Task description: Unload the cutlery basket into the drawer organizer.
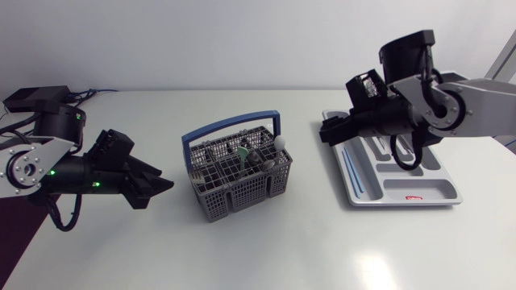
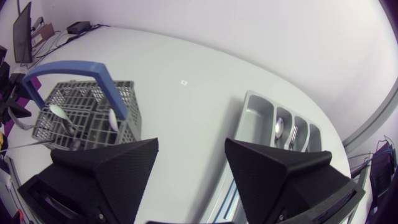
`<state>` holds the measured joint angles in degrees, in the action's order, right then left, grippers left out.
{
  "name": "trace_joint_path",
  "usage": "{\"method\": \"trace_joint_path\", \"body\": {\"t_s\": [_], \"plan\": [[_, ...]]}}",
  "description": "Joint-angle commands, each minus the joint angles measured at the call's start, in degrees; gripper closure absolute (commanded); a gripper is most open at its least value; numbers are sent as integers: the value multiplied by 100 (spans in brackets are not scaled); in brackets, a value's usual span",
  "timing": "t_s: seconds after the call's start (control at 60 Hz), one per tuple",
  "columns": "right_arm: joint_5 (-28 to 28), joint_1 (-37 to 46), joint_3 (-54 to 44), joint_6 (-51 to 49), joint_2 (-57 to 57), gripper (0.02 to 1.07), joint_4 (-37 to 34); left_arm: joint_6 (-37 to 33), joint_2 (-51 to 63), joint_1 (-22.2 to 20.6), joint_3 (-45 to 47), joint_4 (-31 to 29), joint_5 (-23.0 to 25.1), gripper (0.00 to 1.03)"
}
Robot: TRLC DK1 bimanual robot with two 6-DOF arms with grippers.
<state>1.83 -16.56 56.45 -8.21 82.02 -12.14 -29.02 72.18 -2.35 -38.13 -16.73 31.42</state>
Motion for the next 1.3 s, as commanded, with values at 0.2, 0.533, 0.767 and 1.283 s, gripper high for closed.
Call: {"method": "trace_joint_path", "body": {"t_s": [0.2, 0.533, 0.767, 1.283], "plan": [[415, -76, 174, 214, 1440, 88, 458, 186, 692, -468, -37, 768, -285, 21], [784, -920, 332, 452, 1449, 89, 283, 388, 1228, -486, -300, 1348, -417, 21], [863, -1315, 103, 592, 1079, 89, 89, 441, 1580, -512, -705, 1453, -426, 21], [485, -1429, -125, 460, 719, 88, -148, 485, 2353, -644, -1425, 1489, -426, 21]]}}
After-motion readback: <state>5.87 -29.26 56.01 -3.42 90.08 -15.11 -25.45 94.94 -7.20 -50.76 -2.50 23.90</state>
